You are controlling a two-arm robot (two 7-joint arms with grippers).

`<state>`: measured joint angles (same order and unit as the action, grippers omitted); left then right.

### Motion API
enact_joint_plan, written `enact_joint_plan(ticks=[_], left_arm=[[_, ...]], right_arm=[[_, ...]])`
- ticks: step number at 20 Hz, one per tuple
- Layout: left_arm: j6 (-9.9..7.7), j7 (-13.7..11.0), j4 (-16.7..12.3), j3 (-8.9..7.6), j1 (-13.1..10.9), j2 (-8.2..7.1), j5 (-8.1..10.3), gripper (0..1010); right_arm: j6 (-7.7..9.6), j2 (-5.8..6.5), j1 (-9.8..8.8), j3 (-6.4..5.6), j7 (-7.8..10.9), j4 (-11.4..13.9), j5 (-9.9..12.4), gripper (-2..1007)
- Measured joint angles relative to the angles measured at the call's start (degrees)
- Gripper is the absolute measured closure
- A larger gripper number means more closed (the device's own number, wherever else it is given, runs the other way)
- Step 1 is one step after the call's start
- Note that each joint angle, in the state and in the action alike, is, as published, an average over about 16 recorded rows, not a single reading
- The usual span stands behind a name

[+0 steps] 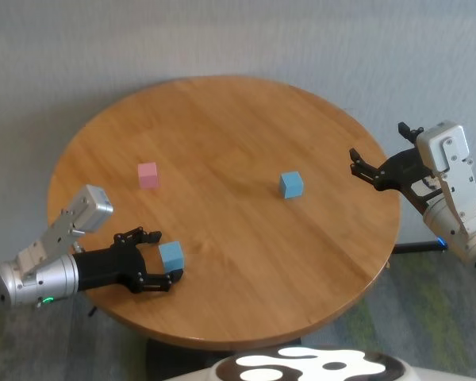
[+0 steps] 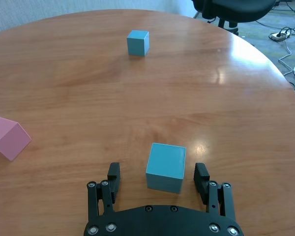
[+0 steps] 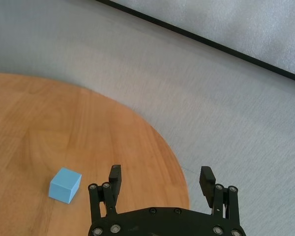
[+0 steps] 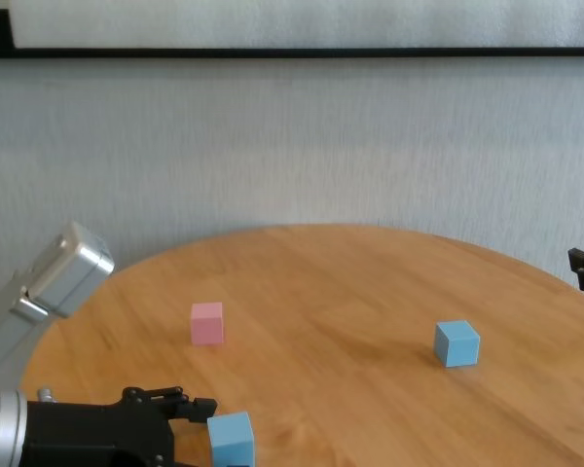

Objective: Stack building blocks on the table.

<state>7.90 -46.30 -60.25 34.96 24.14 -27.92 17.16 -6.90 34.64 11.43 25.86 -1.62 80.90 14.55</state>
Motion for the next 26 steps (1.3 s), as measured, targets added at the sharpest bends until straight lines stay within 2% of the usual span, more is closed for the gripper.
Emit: enact_joint_plan(ticks=[6, 17, 22, 26], left_arm=[[0.29, -0.13, 0.04, -0.06, 0.0, 0.01, 0.09, 185], [0.53, -0.23, 0.09, -0.15, -0.01, 0.04, 0.21, 505], [0.69, 0.06, -0.08, -0.26, -0.06, 0.05, 0.21, 583], [0.83, 0.51, -0.23, -0.37, 0.21, 0.09, -0.08, 608]], right_arm=[[0.0, 0.0, 0.0, 0.0, 0.0, 0.0, 0.0, 0], [0.0, 0.0, 0.0, 0.0, 0.0, 0.0, 0.0, 0], [0.0, 0.0, 0.0, 0.0, 0.0, 0.0, 0.0, 0], [0.0, 0.0, 0.0, 0.0, 0.0, 0.0, 0.0, 0]])
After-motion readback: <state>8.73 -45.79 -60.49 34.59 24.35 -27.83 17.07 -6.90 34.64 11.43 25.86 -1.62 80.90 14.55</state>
